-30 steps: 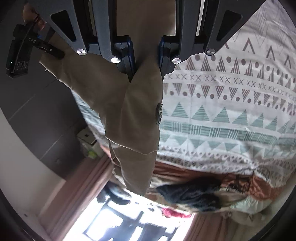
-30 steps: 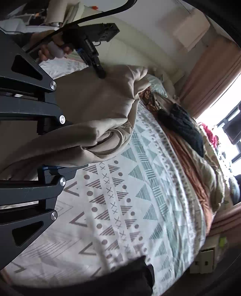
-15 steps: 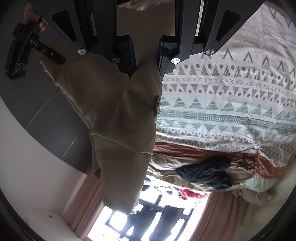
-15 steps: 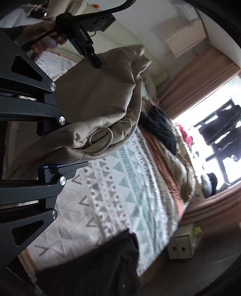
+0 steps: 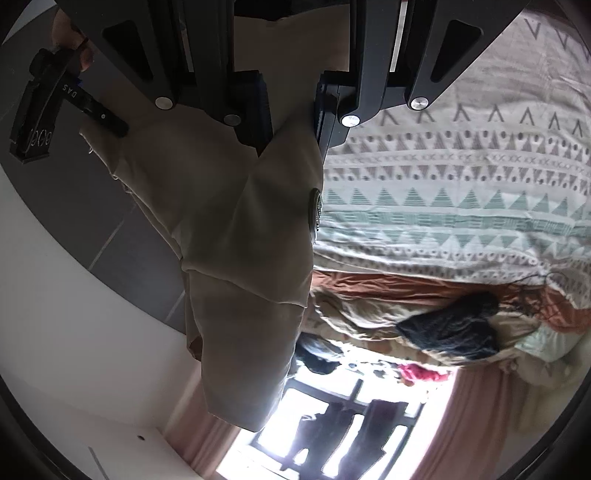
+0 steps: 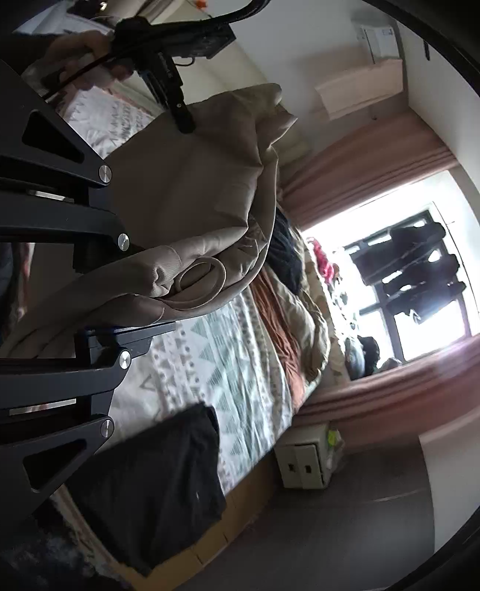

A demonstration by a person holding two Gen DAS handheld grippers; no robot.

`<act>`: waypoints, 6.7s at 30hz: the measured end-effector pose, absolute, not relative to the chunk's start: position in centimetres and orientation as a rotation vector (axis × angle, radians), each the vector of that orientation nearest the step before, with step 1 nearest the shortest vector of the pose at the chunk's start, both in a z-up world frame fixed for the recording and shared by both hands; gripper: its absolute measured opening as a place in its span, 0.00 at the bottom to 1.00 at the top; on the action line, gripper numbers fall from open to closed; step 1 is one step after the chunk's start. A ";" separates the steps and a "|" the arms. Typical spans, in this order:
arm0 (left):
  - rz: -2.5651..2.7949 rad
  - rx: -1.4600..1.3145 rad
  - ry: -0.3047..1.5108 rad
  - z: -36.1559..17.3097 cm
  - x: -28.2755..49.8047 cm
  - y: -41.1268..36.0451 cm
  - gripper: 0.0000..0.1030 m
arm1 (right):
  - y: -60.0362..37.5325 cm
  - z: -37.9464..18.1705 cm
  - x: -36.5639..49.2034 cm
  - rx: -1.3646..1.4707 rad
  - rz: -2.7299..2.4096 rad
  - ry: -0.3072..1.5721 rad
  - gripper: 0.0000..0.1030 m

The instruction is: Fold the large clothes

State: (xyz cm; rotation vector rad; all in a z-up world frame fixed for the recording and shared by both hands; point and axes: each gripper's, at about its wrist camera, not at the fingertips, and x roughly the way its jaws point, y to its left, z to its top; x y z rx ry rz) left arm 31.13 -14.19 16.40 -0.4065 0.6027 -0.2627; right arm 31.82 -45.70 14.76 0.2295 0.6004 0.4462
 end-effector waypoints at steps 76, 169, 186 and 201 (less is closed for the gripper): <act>-0.601 -0.465 1.147 -6.8 68.8 -36.9 0.21 | -67.3 5.1 65.2 0.081 -0.013 0.836 0.05; -0.487 -0.090 0.641 13.6 37.4 -13.5 1.00 | -62.2 11.4 24.8 0.381 -0.164 0.693 1.00; -0.381 -0.094 0.507 14.8 22.8 -3.7 1.00 | -52.0 15.1 14.3 0.295 -0.122 0.592 1.00; -0.266 -0.067 0.435 13.0 12.5 2.0 1.00 | -44.2 14.6 6.3 0.232 -0.059 0.489 1.00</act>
